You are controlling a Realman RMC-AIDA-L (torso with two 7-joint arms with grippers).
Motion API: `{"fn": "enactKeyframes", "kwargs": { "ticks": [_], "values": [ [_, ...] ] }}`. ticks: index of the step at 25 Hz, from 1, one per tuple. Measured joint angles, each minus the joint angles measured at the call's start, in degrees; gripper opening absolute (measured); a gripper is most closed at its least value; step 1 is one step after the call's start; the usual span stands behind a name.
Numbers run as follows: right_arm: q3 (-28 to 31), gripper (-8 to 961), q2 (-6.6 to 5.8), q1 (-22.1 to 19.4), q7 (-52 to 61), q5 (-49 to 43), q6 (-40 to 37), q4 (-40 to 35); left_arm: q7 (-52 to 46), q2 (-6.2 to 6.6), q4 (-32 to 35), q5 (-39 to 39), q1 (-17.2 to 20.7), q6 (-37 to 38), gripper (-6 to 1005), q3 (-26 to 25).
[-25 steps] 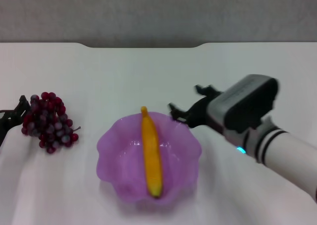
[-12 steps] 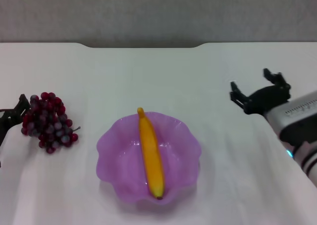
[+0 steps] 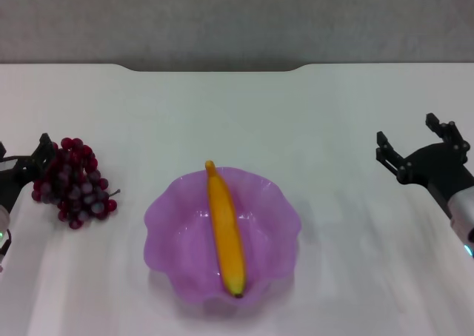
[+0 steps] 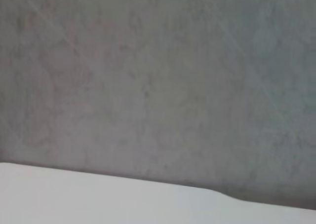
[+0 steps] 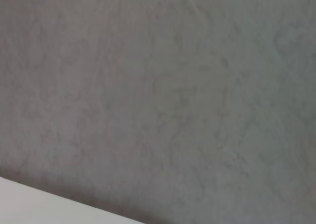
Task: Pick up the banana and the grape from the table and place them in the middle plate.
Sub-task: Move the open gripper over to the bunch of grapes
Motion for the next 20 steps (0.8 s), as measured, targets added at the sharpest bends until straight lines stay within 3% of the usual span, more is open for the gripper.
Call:
{"fn": "enactKeyframes", "kwargs": {
  "ticks": [5, 12, 15, 18, 20],
  "values": [
    [-1.7, 896, 0.05, 0.0, 1.1, 0.0, -0.5, -1.7, 0.0, -0.07, 1.8, 1.7, 0.4, 0.7, 884, 1.1],
    [-2.9, 896, 0.14, -0.1, 1.3, 0.0, -0.1, -3.2, 0.1, 0.74, 12.1, 5.7, 4.8, 0.1, 884, 2.2],
    [-3.3, 896, 0.14, -0.1, 1.4, 0.0, 0.6, -3.4, 0.3, 2.18, 20.5, 9.0, 7.3, -6.1, 884, 0.6],
    [-3.5, 896, 0.13, 0.1, 1.4, 0.0, 1.5, -3.5, 0.9, 4.05, 30.5, 12.7, 9.3, -19.3, 884, -2.9],
    [-3.5, 896, 0.12, 0.1, 1.4, 0.0, 1.5, -3.5, 1.0, 4.34, 34.9, 15.8, 9.6, -27.3, 884, -6.1]
  ]
}}
